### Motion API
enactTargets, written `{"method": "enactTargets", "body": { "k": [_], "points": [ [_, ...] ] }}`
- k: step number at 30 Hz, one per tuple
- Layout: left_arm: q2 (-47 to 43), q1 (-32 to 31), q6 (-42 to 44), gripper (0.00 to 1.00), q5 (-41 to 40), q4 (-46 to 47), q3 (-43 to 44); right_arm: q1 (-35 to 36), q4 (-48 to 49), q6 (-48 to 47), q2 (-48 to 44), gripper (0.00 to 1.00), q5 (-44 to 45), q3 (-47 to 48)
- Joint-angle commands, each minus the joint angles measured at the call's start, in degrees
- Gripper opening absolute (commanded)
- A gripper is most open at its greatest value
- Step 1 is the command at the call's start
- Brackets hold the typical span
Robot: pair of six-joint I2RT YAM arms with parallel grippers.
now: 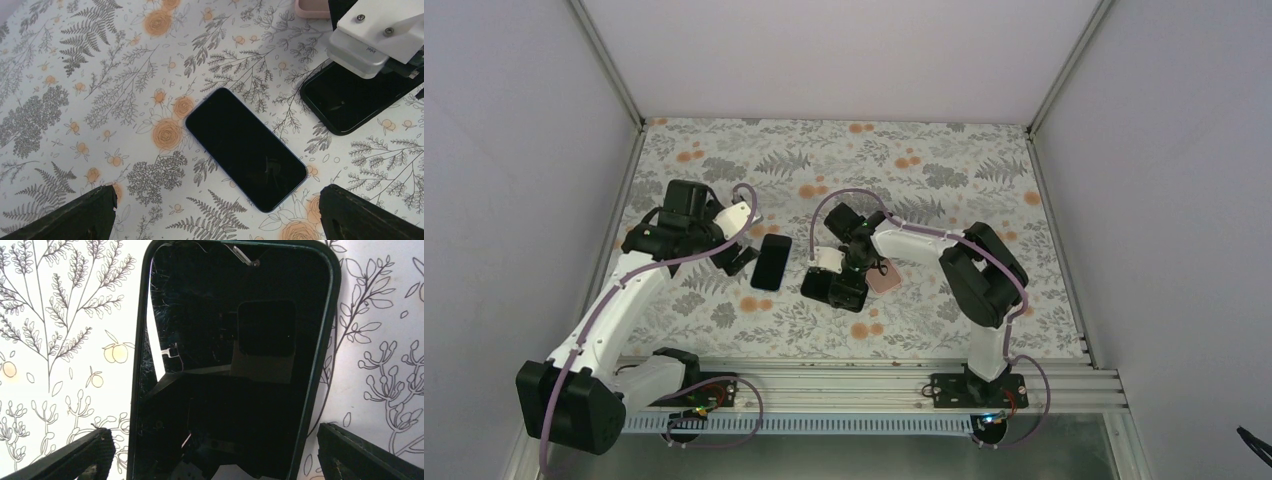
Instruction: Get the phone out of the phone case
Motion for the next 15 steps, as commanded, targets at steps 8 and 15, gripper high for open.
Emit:
{"method": "enactTargets", "body": {
  "k": [8, 15],
  "points": [
    [-1.3, 0.8, 0.7, 1.0, -1.1, 3.2, -2.6, -0.2, 4.4, 2.7, -0.9, 1.0, 11.9, -8.0],
    [-0.9, 0.8, -0.3, 1.0, 1.5, 2.5, 1.5, 0.5, 7.6, 4.1, -2.0, 1.0, 15.1, -14.1]
  ]
}}
